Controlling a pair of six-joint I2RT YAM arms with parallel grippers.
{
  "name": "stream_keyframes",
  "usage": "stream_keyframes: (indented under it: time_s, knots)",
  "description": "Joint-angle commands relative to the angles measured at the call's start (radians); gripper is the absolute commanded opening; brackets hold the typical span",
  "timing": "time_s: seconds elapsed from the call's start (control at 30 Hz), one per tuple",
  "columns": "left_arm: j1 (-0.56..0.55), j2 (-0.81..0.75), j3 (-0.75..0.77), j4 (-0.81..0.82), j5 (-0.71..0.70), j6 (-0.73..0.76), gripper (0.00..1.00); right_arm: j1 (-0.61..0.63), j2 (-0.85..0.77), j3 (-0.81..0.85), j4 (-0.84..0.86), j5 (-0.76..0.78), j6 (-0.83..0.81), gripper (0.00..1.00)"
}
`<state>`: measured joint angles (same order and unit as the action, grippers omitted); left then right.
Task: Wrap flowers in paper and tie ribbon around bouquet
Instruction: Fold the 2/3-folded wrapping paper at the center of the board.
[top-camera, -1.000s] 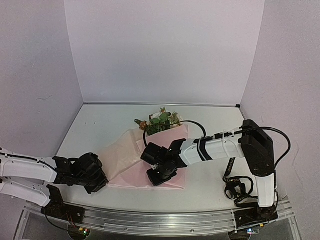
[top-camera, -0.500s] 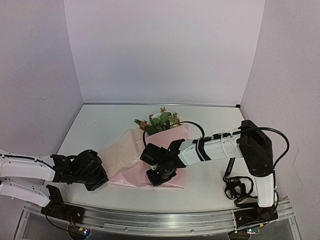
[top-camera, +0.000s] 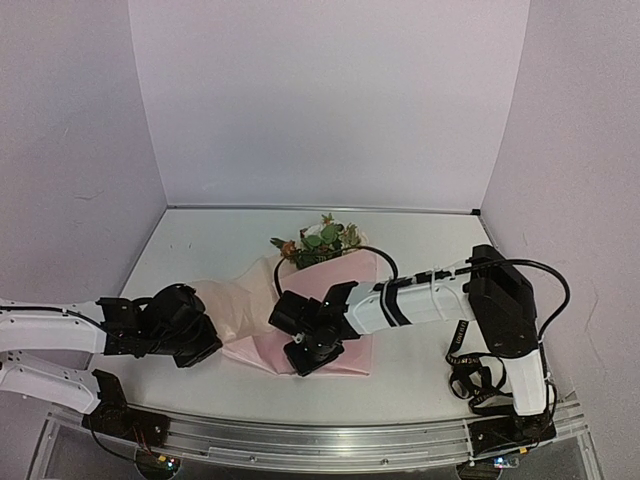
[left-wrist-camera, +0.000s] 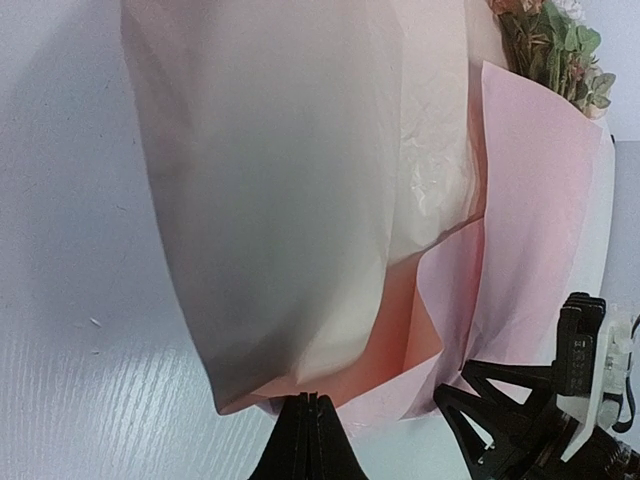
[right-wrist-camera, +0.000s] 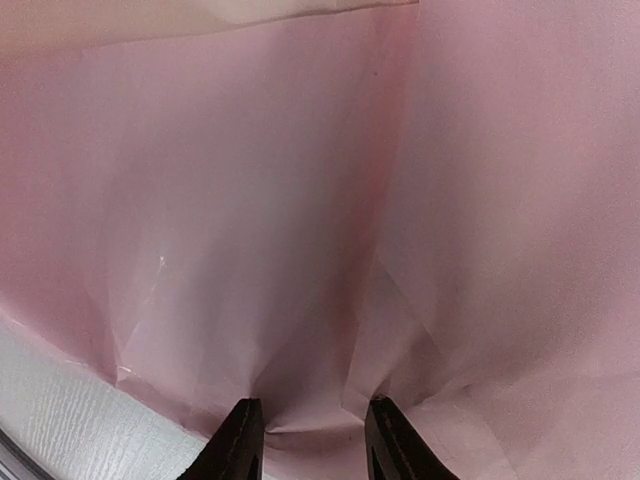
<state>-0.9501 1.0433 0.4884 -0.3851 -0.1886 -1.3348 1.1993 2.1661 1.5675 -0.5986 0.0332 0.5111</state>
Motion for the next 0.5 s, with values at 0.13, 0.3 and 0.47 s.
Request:
stream_keyframes:
  time_s: [0.13, 0.3, 0.47]
  knots:
    - [-0.002, -0.056, 0.065, -0.048, -0.053, 0.016, 0.0, 0.049, 0.059, 0.045, -0.069, 0.11, -0.067, 0.37]
    - [-0.003, -0.06, 0.094, -0.037, -0.058, 0.035, 0.0, 0.065, 0.069, 0.04, -0.072, 0.153, -0.094, 0.4]
    - [-0.002, -0.061, 0.146, -0.004, -0.067, 0.114, 0.0, 0.071, 0.079, 0.044, -0.069, 0.157, -0.104, 0.44]
